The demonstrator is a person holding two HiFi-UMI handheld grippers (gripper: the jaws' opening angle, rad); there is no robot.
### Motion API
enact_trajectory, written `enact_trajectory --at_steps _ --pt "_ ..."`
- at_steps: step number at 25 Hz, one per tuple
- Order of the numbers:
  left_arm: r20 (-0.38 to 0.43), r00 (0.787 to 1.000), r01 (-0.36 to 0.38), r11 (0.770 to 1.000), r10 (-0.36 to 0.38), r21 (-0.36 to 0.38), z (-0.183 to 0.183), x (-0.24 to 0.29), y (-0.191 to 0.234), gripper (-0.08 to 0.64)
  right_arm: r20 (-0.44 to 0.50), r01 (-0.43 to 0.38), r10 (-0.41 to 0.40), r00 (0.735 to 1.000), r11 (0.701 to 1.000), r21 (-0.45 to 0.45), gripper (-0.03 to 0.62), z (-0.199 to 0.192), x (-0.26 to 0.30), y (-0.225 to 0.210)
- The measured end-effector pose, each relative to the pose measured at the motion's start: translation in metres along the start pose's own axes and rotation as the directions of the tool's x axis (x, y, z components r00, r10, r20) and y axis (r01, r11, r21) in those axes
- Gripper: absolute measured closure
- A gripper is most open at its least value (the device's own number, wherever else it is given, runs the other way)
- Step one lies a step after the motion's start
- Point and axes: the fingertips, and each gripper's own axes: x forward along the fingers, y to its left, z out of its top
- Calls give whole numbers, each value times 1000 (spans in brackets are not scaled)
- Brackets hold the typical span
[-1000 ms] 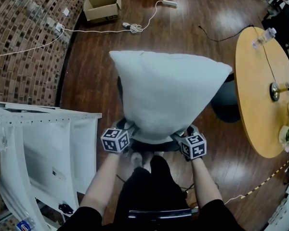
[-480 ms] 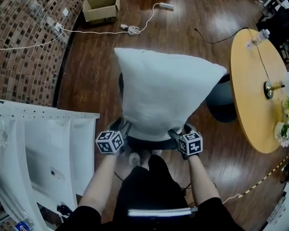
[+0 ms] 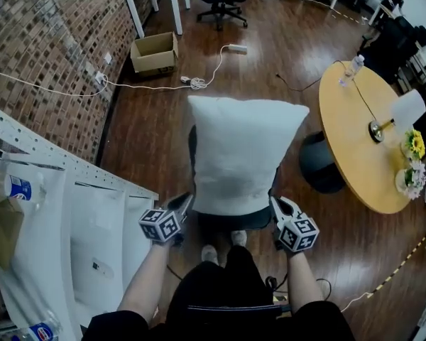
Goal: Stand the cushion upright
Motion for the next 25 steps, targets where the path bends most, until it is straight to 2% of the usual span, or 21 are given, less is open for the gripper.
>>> enact_trajectory --at_steps 1,4,7,9,12,16,18,21,25 --pt "29 999 37 999 -38 23 10 -5 -13 557 18 -12 12 1000 1000 -3 591 4 -8 10" --pt "80 989 123 990 -128 64 28 -21 -49 558 59 -56 56 997 998 0 591 10 -30 39" --pt "113 981 147 985 -157 91 37 -38 -76 558 95 -94 96 991 995 -18 591 16 -52 60" --pt "150 975 150 983 -164 102 47 -49 -86 558 95 -95 105 990 991 -98 592 21 -63 68" --pt "176 972 133 980 -158 148 58 -70 -104 558 63 -88 109 992 959 -268 592 26 -86 91" --pt "240 959 111 981 -148 160 44 -100 -140 558 48 -96 121 991 929 -357 592 12 -144 98" --pt "291 950 67 984 -114 166 43 -118 -155 558 38 -81 104 994 916 -393 592 6 -169 93" --pt "361 929 14 984 -78 176 45 -146 -185 558 55 -62 90 994 924 -377 592 9 -210 79" --pt "412 907 13 986 -80 164 33 -168 -218 558 135 -48 84 987 966 -255 592 15 -263 43"
